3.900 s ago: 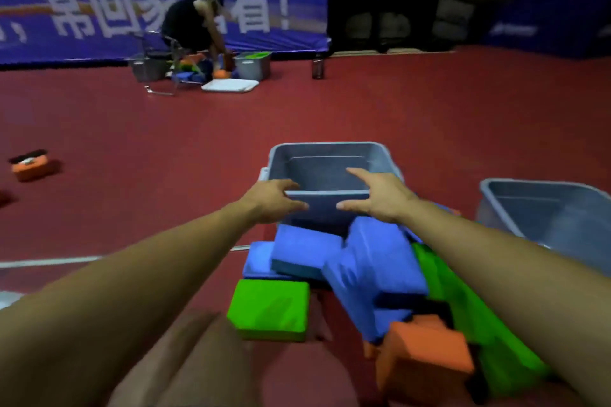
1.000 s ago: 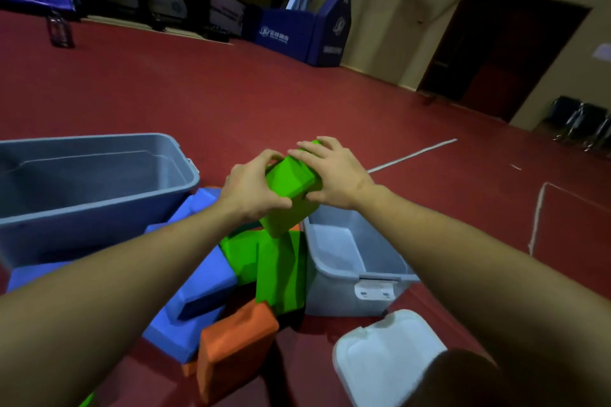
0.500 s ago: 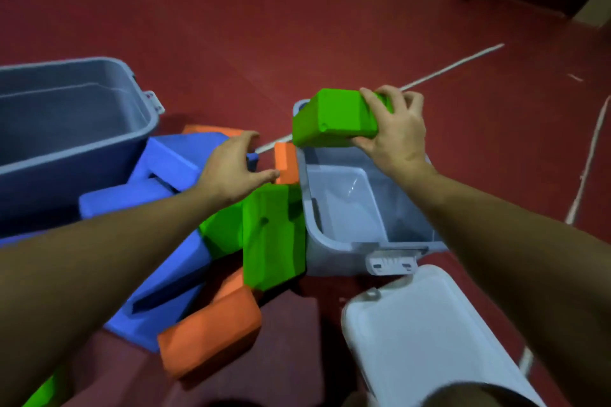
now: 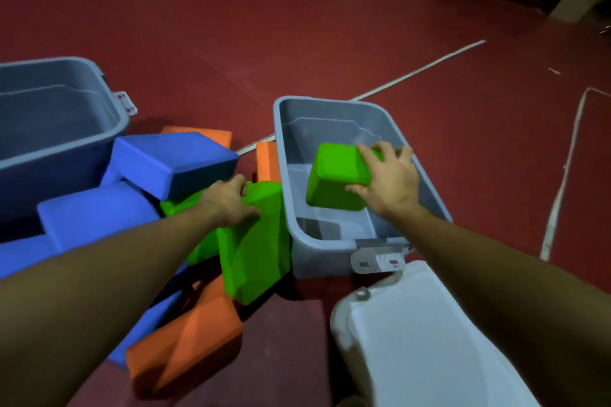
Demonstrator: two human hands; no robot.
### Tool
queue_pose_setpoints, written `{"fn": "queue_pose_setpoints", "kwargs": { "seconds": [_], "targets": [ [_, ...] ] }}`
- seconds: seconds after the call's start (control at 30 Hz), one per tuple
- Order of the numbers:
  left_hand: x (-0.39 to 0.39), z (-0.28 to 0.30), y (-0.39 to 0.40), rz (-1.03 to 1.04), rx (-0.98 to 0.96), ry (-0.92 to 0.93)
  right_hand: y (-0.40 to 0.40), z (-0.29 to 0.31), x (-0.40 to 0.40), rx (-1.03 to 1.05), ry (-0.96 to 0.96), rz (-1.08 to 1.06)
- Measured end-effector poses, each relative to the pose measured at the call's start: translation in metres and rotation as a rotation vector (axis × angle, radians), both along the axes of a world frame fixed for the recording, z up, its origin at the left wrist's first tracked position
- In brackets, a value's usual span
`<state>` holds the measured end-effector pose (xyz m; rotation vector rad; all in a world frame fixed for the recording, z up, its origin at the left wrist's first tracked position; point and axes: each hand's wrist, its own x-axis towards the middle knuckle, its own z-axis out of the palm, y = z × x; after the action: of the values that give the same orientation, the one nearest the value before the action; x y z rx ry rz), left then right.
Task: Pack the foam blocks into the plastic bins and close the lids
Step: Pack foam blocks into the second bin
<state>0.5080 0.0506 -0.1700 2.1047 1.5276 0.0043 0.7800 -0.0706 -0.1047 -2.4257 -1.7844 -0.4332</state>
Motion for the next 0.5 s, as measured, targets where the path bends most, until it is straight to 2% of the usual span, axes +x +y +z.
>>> {"fn": "queue_pose_setpoints", "kwargs": {
  "seconds": [0.1, 0.17, 0.37, 0.5],
  "targets": [
    [-0.003, 0.022, 0.003, 0.109, -0.042, -0.014, -0.003, 0.005, 0.005, -0.106, -0.013, -0.003],
    [-0.002, 0.046, 0.006, 0.184, 0.025, -0.022, -0.009, 0.006, 0.009, -0.115, 0.014, -0.023],
    [0.002, 0.136, 0.005, 0.224, 0.419, -0.143, -0.018, 0.004, 0.023, -0.188, 0.029, -0.053],
    [0.018, 0.154, -0.011, 0.148, 0.666, -0.335, -0.024, 0.000, 0.029, -0.209, 0.030, -0.086]
  ]
}}
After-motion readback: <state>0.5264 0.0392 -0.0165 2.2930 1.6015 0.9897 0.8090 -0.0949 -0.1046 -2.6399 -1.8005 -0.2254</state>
